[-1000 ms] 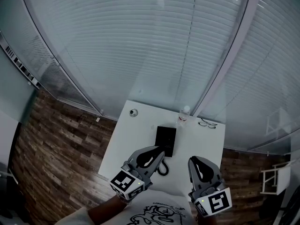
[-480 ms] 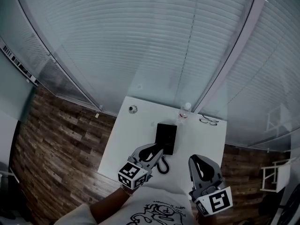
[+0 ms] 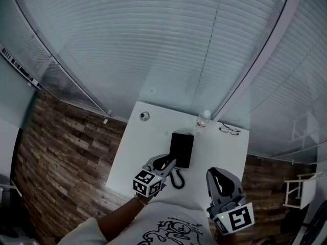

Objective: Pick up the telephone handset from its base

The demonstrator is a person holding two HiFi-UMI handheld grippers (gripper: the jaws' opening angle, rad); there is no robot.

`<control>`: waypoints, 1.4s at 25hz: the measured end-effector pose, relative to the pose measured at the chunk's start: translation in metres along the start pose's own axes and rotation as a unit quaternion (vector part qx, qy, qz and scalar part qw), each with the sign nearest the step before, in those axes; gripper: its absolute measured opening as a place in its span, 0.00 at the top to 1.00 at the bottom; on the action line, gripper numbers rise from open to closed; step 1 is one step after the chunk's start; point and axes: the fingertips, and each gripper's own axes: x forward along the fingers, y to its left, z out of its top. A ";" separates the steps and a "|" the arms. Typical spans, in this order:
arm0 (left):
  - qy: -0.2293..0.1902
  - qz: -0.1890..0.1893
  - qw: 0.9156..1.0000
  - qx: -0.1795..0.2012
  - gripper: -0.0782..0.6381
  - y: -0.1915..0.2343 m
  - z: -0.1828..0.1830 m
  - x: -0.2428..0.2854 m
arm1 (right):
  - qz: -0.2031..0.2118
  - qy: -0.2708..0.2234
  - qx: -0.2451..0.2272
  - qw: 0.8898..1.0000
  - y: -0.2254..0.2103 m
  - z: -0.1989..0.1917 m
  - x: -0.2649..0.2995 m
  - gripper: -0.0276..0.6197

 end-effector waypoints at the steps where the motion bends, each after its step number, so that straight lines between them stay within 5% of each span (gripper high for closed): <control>1: 0.005 0.001 1.000 -0.010 0.78 0.004 -0.005 0.004 | 0.001 0.002 0.001 1.000 -0.001 0.000 0.002 0.93; 25: 0.094 0.033 0.992 -0.072 0.75 0.102 -0.083 0.081 | 0.004 0.033 0.010 0.999 -0.014 -0.013 0.023 0.93; 35: 0.115 -0.009 0.986 -0.123 0.66 0.111 -0.108 0.102 | 0.005 0.043 0.015 0.999 -0.018 -0.019 0.033 0.93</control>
